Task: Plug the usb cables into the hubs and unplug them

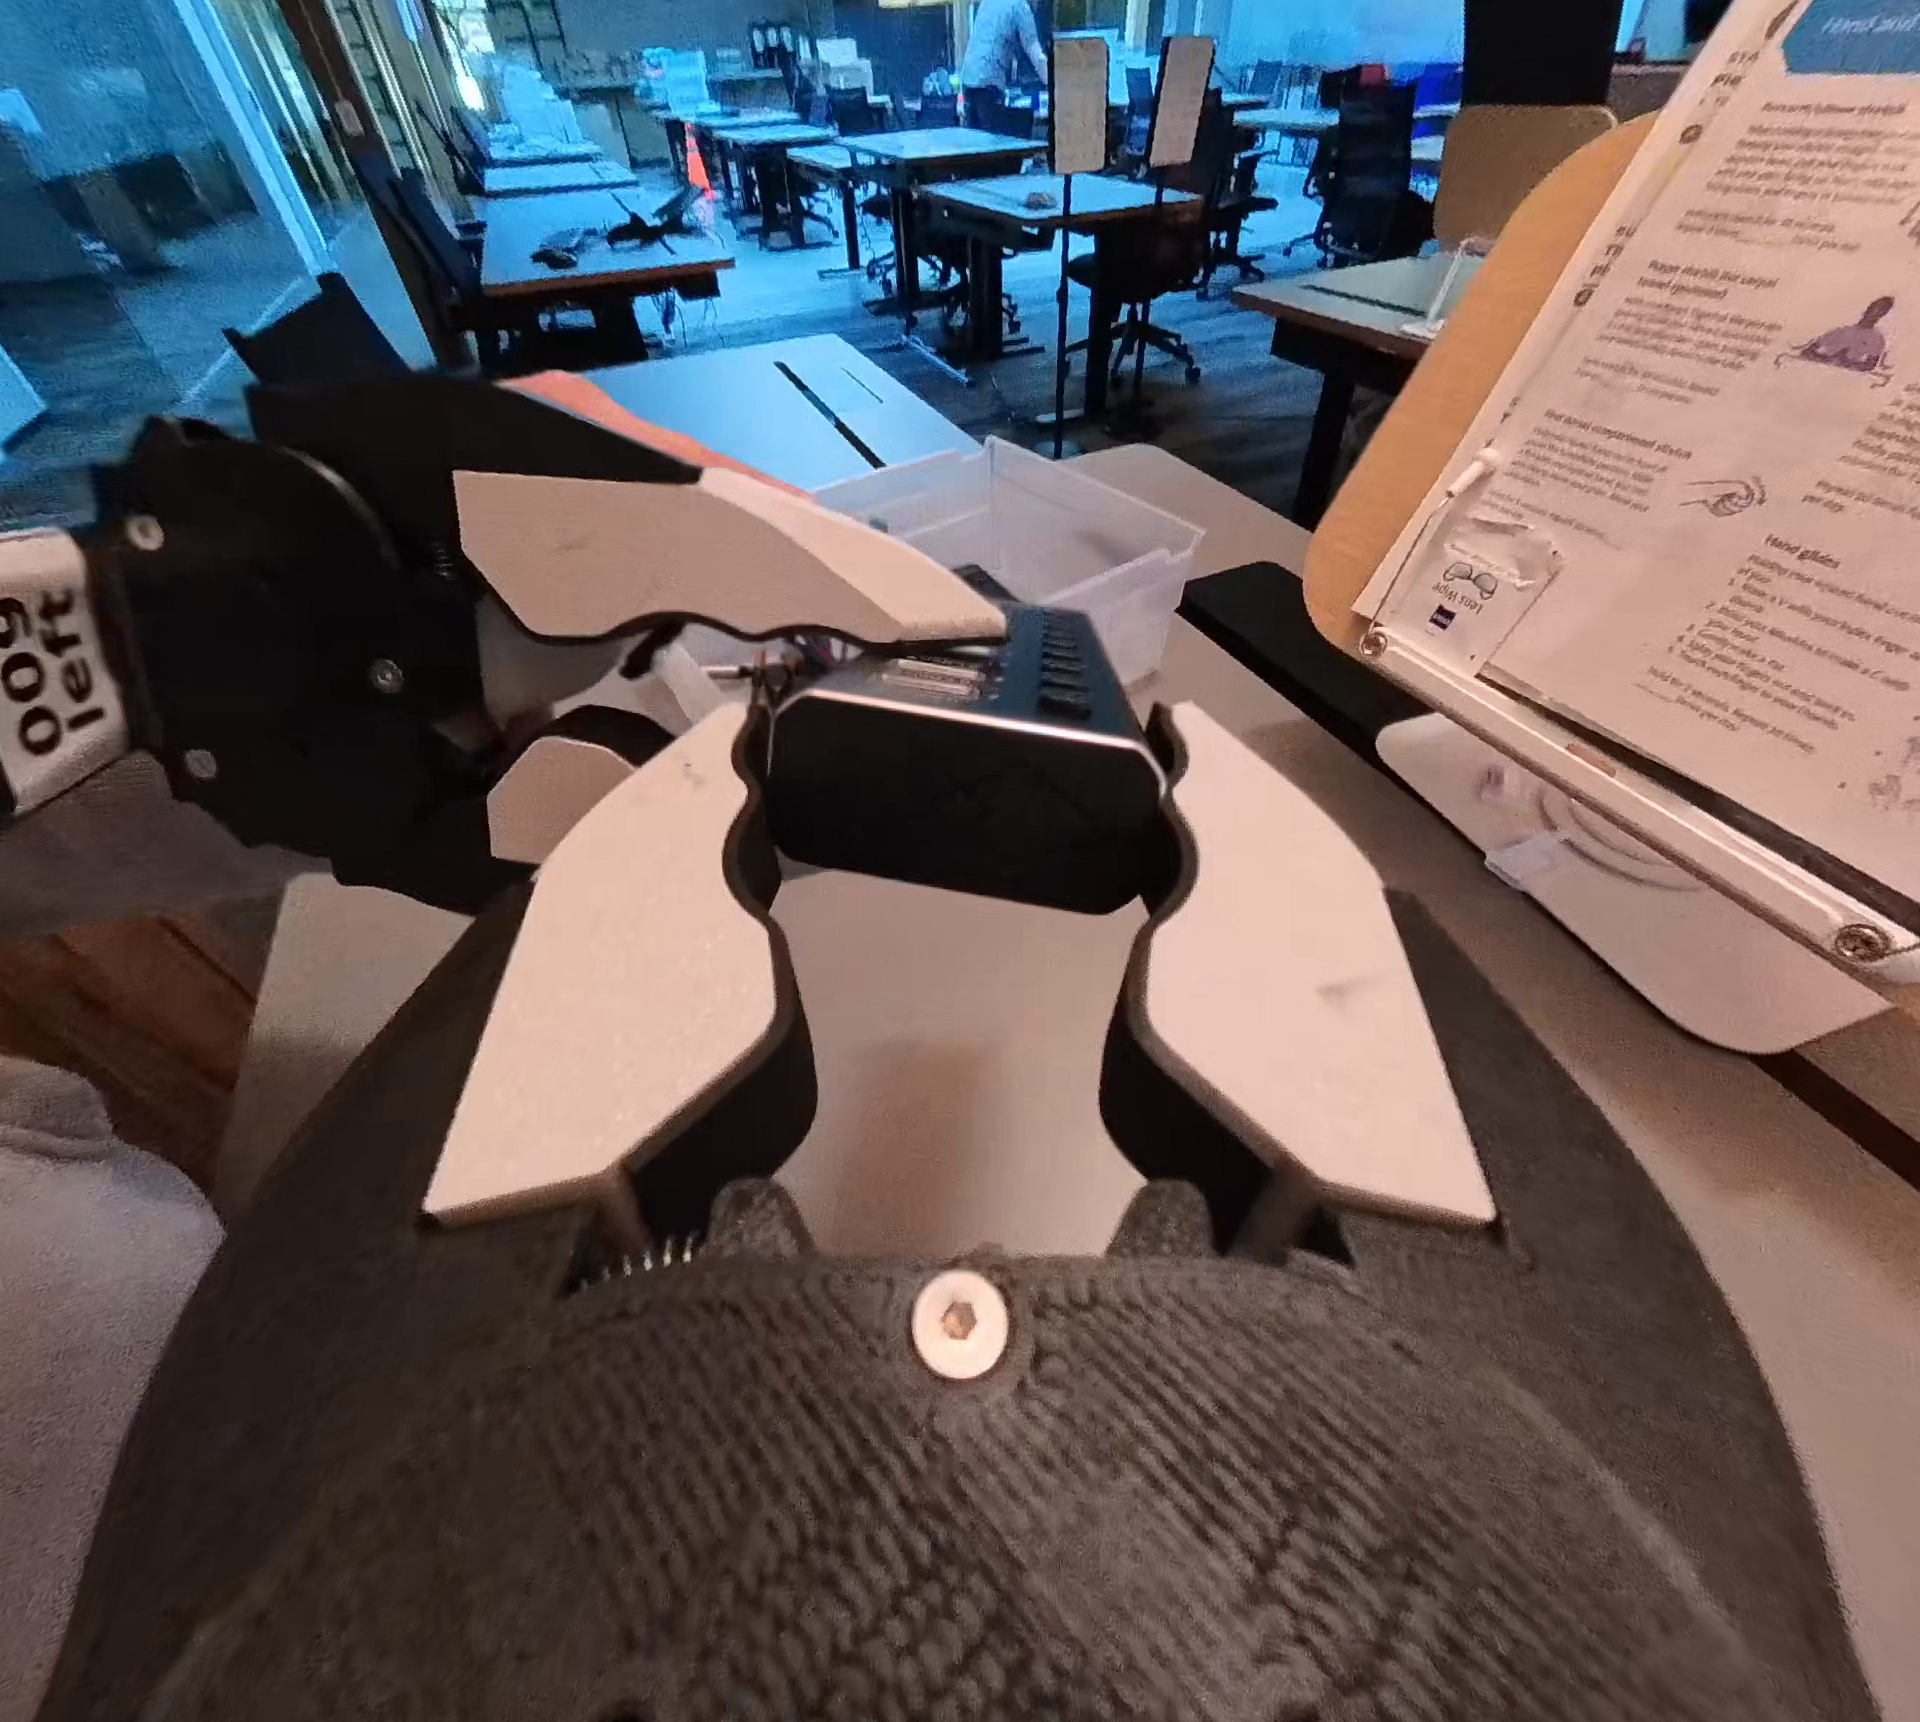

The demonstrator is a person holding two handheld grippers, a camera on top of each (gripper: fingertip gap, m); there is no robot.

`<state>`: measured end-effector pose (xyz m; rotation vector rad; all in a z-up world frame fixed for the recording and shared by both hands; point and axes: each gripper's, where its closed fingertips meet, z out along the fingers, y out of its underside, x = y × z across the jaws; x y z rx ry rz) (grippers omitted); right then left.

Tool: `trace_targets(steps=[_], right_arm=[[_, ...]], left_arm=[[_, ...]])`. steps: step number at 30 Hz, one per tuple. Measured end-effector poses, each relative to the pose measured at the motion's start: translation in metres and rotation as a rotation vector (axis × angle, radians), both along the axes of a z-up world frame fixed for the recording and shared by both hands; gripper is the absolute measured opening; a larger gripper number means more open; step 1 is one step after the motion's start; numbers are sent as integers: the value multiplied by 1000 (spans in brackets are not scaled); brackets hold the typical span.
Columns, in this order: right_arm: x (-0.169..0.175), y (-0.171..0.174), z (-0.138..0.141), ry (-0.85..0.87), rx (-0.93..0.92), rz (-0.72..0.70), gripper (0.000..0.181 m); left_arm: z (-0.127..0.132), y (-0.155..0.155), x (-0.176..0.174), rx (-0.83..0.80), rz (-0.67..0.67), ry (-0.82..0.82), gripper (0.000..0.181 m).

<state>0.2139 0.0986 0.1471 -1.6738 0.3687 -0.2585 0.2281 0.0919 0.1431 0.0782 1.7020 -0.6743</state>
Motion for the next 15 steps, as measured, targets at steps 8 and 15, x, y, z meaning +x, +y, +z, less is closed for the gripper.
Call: trace_targets(steps=[8,15], right_arm=[[2,-21,18,112,193,25,68],[15,-38,27,81,136,-23,67]], left_arm=[[-7,-27,-12,-346,-127,137,59],[-36,-34,-20,-515,-151,356,62]])
